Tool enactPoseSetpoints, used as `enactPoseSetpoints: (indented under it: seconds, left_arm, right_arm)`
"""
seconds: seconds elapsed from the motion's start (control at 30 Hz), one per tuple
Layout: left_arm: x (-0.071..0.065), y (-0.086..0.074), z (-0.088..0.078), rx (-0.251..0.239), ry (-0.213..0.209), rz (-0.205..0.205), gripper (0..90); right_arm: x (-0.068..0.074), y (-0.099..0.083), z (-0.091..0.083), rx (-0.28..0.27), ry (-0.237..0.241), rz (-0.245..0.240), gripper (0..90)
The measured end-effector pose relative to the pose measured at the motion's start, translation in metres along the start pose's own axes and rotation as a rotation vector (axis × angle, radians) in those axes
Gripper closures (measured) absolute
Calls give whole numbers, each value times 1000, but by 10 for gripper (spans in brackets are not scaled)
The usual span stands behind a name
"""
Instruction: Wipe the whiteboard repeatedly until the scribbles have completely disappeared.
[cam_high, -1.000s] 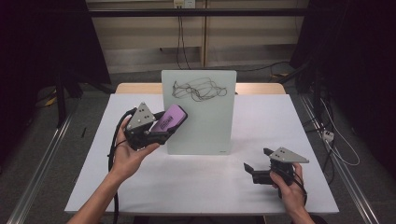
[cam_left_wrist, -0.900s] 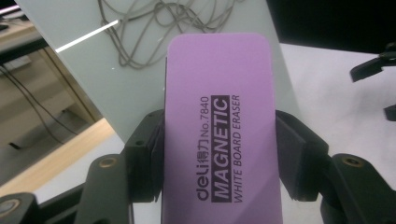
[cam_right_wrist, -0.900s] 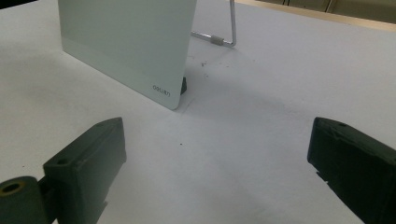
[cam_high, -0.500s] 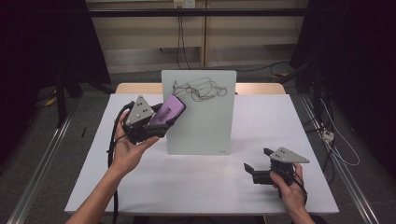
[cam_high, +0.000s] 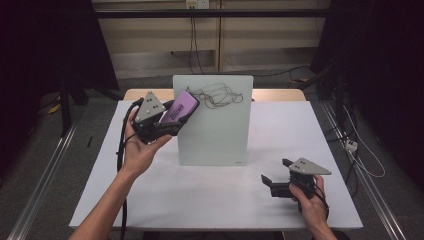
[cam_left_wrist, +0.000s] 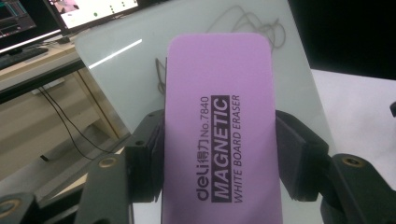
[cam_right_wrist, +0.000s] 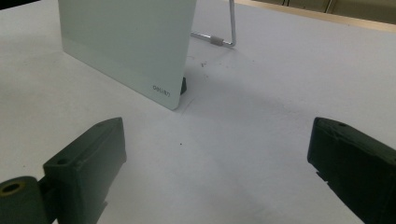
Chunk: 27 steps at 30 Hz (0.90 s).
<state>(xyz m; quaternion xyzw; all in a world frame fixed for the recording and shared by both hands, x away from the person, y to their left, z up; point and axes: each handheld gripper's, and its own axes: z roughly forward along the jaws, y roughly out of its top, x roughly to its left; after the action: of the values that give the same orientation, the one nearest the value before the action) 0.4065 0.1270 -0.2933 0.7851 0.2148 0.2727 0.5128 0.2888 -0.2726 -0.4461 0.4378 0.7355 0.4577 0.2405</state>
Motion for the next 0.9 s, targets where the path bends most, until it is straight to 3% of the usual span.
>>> enactPoseSetpoints:
  seconds: [0.13,0.4,0.7,0.9]
  left_arm:
    - [0,5,1,-13,-2,-4,411]
    - [3,17,3,-10,28,39,411]
    - [12,24,11,-21,39,22,411]
    - [15,27,16,-24,54,56,411]
  right_arm:
    - [-1,0,0,-2,-1,-2,47]
    - [-1,0,0,-1,-3,-1,47]
    - [-1,0,0,0,-3,1,47]
    - [-1,0,0,0,-2,1,47]
